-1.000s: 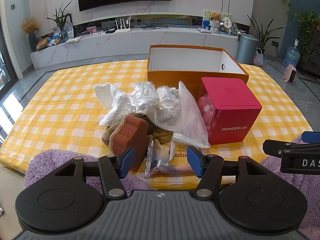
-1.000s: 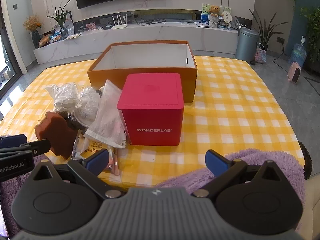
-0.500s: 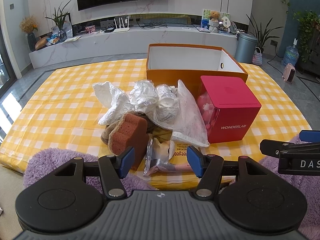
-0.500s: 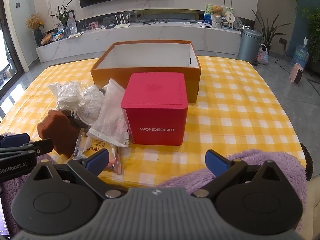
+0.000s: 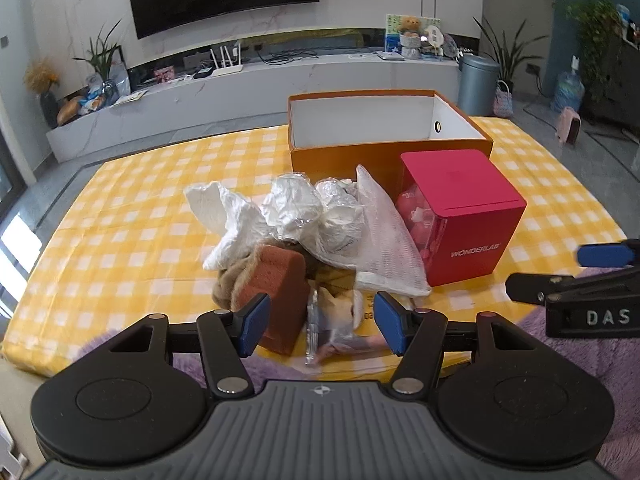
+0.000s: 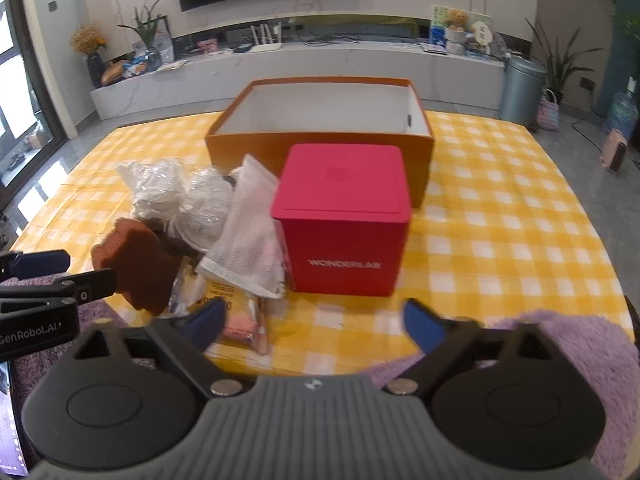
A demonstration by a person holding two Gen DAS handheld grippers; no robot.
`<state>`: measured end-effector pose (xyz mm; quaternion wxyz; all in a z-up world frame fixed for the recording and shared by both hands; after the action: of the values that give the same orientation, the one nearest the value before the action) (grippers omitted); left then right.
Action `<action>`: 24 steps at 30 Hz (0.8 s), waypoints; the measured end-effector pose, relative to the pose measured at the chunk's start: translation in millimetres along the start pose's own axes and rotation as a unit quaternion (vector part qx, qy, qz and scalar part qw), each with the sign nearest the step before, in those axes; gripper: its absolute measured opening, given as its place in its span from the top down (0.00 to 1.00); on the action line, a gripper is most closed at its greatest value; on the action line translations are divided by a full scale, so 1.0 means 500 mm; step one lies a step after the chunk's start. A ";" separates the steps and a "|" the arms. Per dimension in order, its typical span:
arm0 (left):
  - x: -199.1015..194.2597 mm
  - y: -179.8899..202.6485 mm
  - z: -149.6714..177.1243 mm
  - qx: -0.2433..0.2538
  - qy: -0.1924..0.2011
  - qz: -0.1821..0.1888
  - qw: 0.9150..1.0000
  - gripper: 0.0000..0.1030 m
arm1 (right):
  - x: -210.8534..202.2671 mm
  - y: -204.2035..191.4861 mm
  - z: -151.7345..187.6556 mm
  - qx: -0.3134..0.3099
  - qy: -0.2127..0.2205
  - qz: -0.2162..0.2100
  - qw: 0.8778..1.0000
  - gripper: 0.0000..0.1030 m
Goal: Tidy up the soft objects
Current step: 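Grasp the brown sponge with the left tool while the right tool grasps the yellow Deeyeo packet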
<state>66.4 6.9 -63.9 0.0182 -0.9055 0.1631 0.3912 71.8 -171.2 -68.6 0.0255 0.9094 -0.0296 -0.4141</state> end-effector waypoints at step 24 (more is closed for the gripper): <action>0.136 -0.127 -0.008 0.044 -0.092 0.030 0.994 0.32 | 0.146 -0.156 -0.016 -0.048 -0.078 -0.080 0.993 0.38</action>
<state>132.5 47.1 -115.7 0.0613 -0.8585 0.2049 0.4661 128.2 -98.9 -123.7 0.0337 0.8716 0.0611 -0.4852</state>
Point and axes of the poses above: each gripper's, at about its wrist camera, not at the fingertips, and x roughly the way its jaws point, y to its right, z to its underside, the point moved 9 cm from there along x, roughly the way its jaws point, and after that the axes turned 13 degrees about z, right-handed, at the moved point
